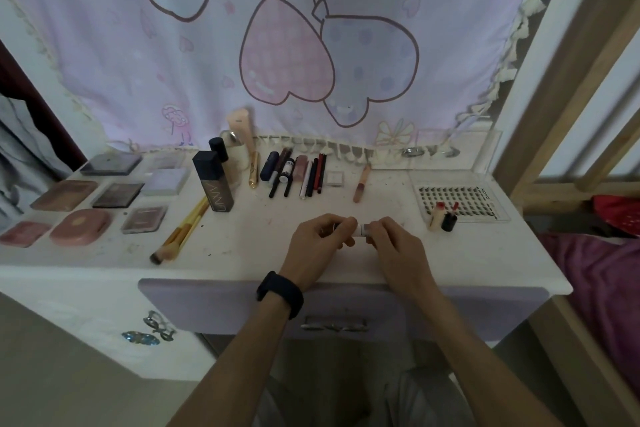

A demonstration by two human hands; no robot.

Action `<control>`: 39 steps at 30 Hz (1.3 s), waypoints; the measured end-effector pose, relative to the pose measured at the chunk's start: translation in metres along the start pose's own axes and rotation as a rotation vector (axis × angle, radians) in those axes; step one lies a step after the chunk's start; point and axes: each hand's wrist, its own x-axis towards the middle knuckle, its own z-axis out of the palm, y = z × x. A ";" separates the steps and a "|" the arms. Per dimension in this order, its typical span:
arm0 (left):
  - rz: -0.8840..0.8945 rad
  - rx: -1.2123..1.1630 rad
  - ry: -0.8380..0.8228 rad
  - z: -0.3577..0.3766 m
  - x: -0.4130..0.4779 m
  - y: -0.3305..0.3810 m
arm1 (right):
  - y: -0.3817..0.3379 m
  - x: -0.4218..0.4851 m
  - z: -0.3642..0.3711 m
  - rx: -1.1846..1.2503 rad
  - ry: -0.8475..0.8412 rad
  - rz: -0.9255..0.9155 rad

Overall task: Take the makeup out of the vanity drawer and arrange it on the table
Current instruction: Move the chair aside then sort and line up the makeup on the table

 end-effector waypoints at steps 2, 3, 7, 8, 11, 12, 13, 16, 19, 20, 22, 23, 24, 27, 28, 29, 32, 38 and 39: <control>-0.010 0.010 -0.001 0.000 0.001 0.000 | -0.002 -0.002 -0.003 0.028 -0.018 -0.015; -0.011 0.008 0.001 0.000 0.001 0.000 | -0.003 -0.002 -0.005 0.042 -0.013 -0.015; -0.011 -0.046 0.027 -0.001 0.001 0.000 | -0.008 -0.002 -0.005 0.043 0.046 0.024; -0.012 -0.050 0.031 -0.001 0.001 0.000 | -0.008 -0.002 -0.005 0.027 0.054 0.028; -0.008 -0.018 0.028 0.000 0.001 -0.001 | -0.004 -0.004 -0.007 0.037 0.050 -0.002; -0.005 -0.011 0.026 0.001 0.001 -0.002 | -0.004 -0.005 -0.008 0.060 0.045 -0.011; -0.004 -0.016 0.025 0.001 0.001 -0.002 | -0.004 -0.005 -0.009 0.078 0.049 -0.021; -0.011 -0.041 0.020 0.000 0.002 0.000 | -0.009 -0.004 -0.009 0.087 0.057 0.014; -0.017 -0.054 0.016 -0.002 0.002 0.000 | -0.008 -0.002 -0.008 0.015 0.043 0.047; -0.018 -0.052 0.016 -0.001 0.002 0.000 | -0.008 -0.002 -0.008 0.012 0.048 0.037; -0.016 -0.042 0.016 0.000 0.002 -0.001 | -0.005 -0.004 -0.010 0.078 0.047 0.017; -0.016 -0.041 0.019 0.000 0.002 -0.001 | -0.005 -0.005 -0.011 0.102 0.051 0.005; -0.018 -0.046 0.023 0.001 0.002 -0.001 | -0.005 -0.006 -0.012 0.126 0.048 -0.004; -0.027 -0.070 0.031 0.000 0.003 -0.001 | -0.008 -0.004 -0.012 0.152 0.041 0.035; -0.028 -0.075 0.033 -0.001 0.003 -0.001 | -0.007 -0.003 -0.011 0.119 0.039 0.048; -0.028 -0.079 0.033 -0.001 0.003 -0.001 | -0.006 -0.002 -0.010 0.074 0.036 0.042; -0.025 -0.062 0.025 0.000 0.003 -0.001 | -0.004 -0.003 -0.009 0.065 0.043 0.021; -0.023 -0.050 0.024 -0.001 0.003 0.000 | -0.009 -0.003 -0.012 0.136 0.022 0.035; -0.020 -0.048 0.021 -0.001 0.003 0.000 | -0.009 -0.002 -0.012 0.115 0.025 0.048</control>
